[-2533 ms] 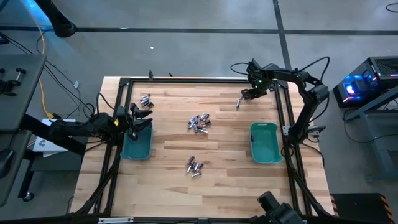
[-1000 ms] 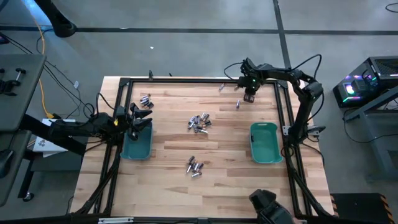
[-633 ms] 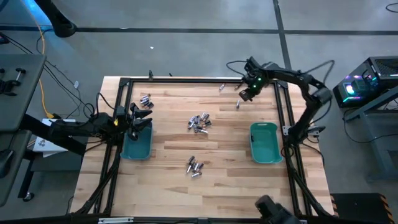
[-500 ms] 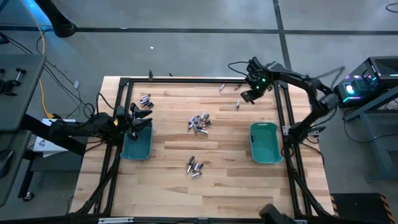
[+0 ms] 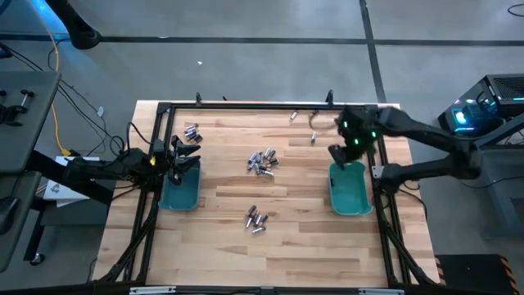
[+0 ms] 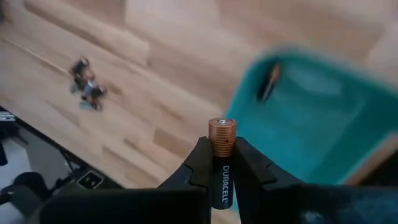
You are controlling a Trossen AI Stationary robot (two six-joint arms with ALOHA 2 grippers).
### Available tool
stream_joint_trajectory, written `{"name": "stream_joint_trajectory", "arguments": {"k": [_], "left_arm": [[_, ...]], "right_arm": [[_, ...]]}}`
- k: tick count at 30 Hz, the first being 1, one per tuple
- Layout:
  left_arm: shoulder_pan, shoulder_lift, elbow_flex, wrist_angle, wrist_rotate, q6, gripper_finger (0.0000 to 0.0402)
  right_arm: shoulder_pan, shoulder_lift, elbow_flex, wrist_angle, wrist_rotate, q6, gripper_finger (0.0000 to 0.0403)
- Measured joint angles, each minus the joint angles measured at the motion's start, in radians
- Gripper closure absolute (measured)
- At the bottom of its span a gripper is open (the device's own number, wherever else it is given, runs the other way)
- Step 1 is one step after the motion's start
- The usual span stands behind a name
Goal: Sort batteries
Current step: Put the black battery into the green bin
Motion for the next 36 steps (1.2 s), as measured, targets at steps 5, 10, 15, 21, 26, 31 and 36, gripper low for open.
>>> {"name": "stream_joint_trajectory", "arguments": {"k": [5, 10, 15, 21, 26, 31, 36], "left_arm": [[0.000, 0.000, 0.000, 0.000, 0.000, 0.001, 0.0199], [0.000, 0.000, 0.000, 0.000, 0.000, 0.001, 0.0199], [0.000, 0.000, 0.000, 0.000, 0.000, 0.001, 0.0199], [0.000, 0.000, 0.000, 0.000, 0.000, 0.001, 0.0199], [0.000, 0.000, 0.000, 0.000, 0.000, 0.001, 0.0199], [0.000, 0.000, 0.000, 0.000, 0.000, 0.000, 0.0199], [0.000, 0.000, 0.000, 0.000, 0.000, 0.000, 0.0199]], "right_arm": [[0.177, -0.090, -0.148, 0.025, 0.013, 0.282, 0.0383], [0.272, -0.124, -0.326, 0.129, 0.078, 0.446, 0.0383], [0.285, -0.119, -0.500, 0.349, 0.157, 0.531, 0.0383], [0.280, -0.119, -0.604, 0.479, 0.296, 0.614, 0.0383], [0.280, -0.114, -0.644, 0.554, 0.341, 0.626, 0.0383], [0.280, -0.081, -0.645, 0.575, 0.372, 0.623, 0.0378], [0.280, -0.032, -0.645, 0.597, 0.374, 0.622, 0.0363]]}}
